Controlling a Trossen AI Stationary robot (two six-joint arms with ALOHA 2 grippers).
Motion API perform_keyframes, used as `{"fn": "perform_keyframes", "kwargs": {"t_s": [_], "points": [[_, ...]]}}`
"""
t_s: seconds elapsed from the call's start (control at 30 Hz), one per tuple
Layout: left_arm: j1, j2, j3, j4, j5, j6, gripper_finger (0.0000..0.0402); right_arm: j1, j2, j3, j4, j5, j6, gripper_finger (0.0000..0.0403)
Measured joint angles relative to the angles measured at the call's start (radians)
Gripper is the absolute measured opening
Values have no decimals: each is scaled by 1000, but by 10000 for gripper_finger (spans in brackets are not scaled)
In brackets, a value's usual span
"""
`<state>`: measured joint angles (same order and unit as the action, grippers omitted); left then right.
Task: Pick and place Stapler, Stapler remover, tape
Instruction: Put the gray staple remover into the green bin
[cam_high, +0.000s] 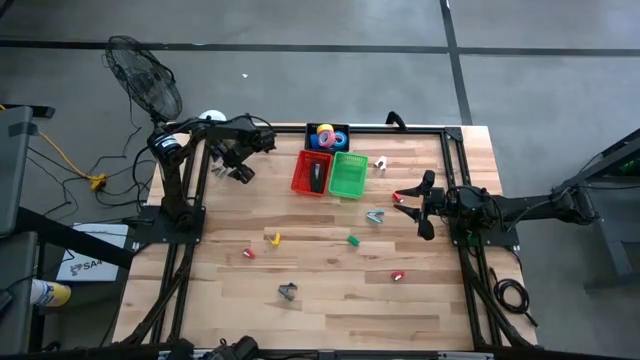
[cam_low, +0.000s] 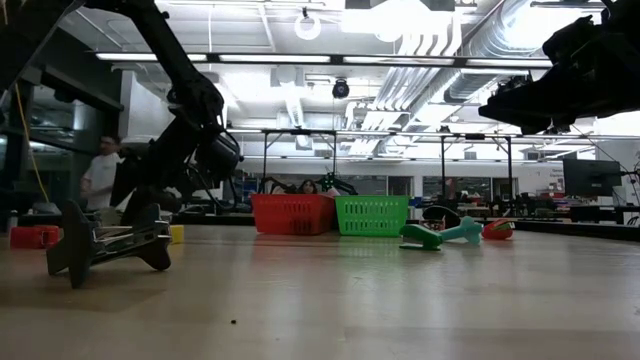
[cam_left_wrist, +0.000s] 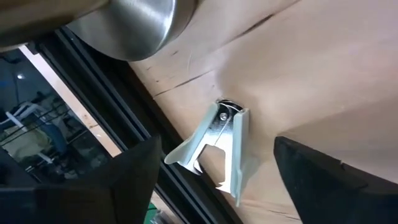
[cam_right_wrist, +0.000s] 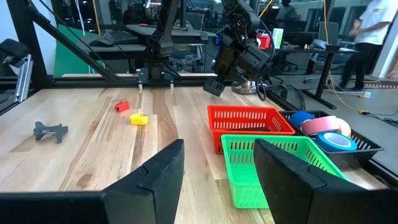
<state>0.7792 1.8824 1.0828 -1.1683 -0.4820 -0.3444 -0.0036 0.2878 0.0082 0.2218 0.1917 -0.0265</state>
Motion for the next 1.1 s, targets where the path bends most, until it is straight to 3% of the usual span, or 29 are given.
{"fn": "perform_keyframes", "kwargs": {"t_s": [0.17, 0.53, 0.7, 1.1], "points": [[30, 0, 2, 0, 17, 25, 327, 0, 0, 0, 0, 0, 0, 185], [131, -3, -13, 5, 162, 76, 318, 0, 0, 0, 0, 0, 0, 185], [133, -2, -14, 10, 204, 78, 278, 0, 0, 0, 0, 0, 0, 185], [131, 0, -16, -9, 359, 54, 130, 0, 0, 0, 0, 0, 0, 185]]}}
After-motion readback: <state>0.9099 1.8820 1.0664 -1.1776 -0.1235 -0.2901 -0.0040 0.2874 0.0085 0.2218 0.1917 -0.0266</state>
